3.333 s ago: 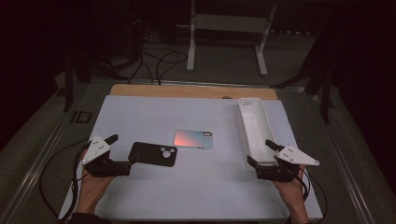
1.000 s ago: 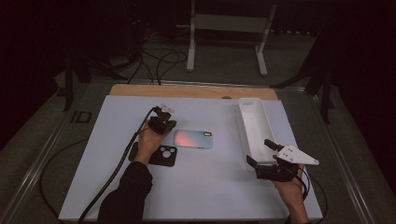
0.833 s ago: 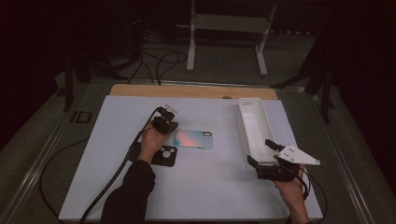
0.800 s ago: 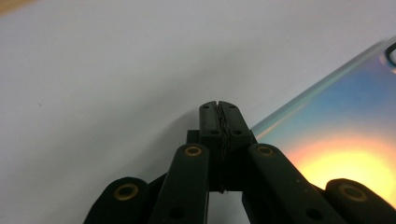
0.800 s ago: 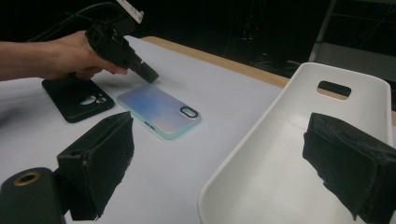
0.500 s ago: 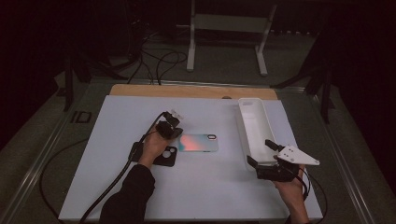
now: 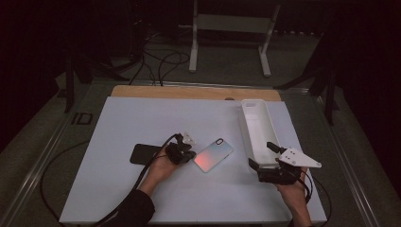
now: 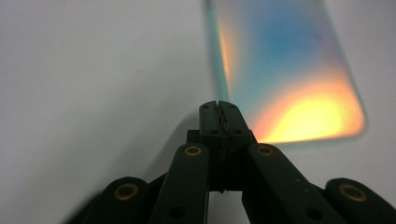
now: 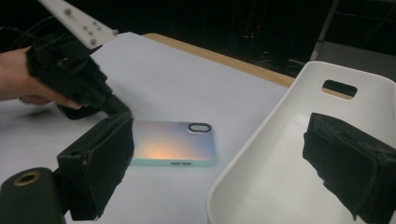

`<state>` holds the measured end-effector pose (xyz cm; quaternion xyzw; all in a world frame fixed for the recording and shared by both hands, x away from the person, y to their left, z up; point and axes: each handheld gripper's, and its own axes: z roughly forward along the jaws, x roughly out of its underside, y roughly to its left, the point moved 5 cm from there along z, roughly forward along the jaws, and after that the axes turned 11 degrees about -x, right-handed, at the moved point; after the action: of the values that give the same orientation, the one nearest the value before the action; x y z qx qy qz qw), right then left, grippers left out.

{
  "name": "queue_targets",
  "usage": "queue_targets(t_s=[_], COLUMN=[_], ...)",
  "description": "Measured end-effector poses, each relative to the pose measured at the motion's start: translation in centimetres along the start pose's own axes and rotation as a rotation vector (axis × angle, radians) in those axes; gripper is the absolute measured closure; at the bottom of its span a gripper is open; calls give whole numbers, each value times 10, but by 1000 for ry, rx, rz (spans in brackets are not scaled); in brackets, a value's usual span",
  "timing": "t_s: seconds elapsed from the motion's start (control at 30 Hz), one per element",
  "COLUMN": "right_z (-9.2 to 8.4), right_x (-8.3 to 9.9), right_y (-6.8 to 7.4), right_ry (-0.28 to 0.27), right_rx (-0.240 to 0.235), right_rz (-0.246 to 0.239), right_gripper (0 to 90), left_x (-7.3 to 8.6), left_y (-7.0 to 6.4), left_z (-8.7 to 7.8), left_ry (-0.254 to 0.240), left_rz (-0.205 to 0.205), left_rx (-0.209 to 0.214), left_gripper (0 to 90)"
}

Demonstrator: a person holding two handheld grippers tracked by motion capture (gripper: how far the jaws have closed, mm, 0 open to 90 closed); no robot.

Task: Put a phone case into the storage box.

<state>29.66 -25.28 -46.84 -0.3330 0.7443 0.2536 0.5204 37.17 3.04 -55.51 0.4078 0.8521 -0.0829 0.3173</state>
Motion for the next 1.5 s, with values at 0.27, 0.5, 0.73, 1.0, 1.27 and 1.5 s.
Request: queue_targets(t_s=[0.27,0.5,0.73,1.0,1.27,1.5], right_z=[2,1,2,2,-1,2], right_x=[0,2,1,1,1,2], right_y=[1,-1,0,0,0,1], right_ry=[3,3,4,3,-6,-1], right_rx=[-5,1,0,1,2,1], right_rz=[-5,4,2,3,7,4], right_gripper=[88,88,88,88,88,88], left_x=[5,4,26,63,97,118], left_y=[1,22,42,58,59,62], left_z=[-12,-58,-107,-144,-169,-173], left_ry=[-55,-227,-333,-376,-417,-407], left_rz=[-53,-140,-216,-317,-331,-370], left_rx=[1,-78,-222,-266,-326,-336], left_gripper=[874,795,330,1,0,0])
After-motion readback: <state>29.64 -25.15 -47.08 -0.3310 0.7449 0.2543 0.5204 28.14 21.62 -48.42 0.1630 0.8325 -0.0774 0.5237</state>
